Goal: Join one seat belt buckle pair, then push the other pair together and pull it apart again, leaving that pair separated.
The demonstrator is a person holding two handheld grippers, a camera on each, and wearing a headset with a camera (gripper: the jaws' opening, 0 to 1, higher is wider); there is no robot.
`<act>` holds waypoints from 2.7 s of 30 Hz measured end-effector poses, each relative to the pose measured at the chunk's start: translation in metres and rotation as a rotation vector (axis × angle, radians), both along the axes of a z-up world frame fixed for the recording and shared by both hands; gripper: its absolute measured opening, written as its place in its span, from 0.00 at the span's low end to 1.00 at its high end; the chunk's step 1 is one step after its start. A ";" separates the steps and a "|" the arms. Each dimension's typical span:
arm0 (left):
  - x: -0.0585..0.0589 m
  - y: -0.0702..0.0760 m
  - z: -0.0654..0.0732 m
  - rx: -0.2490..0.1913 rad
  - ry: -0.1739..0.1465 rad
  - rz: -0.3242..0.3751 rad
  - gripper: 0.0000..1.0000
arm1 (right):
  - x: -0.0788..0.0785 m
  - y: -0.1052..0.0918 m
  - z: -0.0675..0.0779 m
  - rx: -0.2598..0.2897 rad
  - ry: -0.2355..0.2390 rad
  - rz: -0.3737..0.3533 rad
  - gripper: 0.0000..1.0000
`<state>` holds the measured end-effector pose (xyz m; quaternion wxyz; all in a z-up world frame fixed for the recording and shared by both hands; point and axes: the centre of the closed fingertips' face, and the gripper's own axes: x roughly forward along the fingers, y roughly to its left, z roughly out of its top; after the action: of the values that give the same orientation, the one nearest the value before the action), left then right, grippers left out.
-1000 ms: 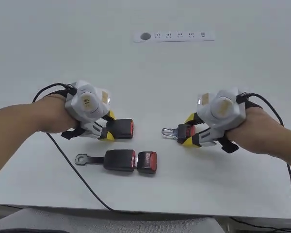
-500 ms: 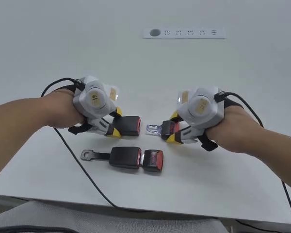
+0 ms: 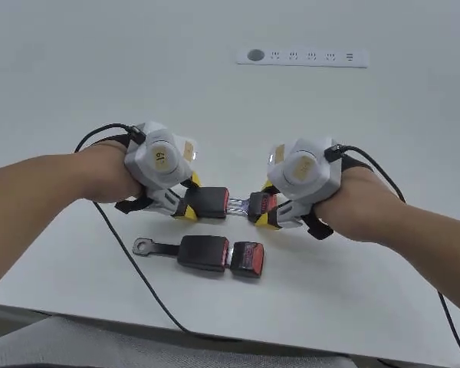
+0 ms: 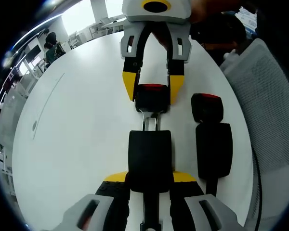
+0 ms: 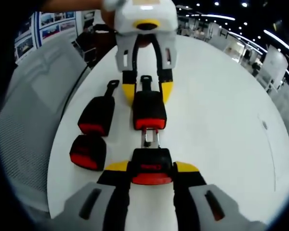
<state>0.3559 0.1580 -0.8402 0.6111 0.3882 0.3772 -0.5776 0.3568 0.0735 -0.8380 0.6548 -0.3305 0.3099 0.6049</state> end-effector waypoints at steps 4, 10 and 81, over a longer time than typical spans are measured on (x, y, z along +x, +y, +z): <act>0.001 0.001 -0.001 0.003 0.005 0.007 0.33 | 0.000 0.005 -0.001 0.011 0.013 -0.003 0.34; 0.003 0.002 -0.003 0.002 0.020 0.026 0.33 | -0.001 0.011 -0.002 0.014 0.017 -0.002 0.33; 0.002 0.001 -0.005 0.066 0.027 -0.021 0.32 | -0.008 -0.059 -0.003 0.039 0.028 -0.071 0.34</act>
<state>0.3574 0.1591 -0.8455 0.5867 0.4043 0.4001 -0.5764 0.3489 0.0145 -0.8407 0.6777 -0.2979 0.3188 0.5919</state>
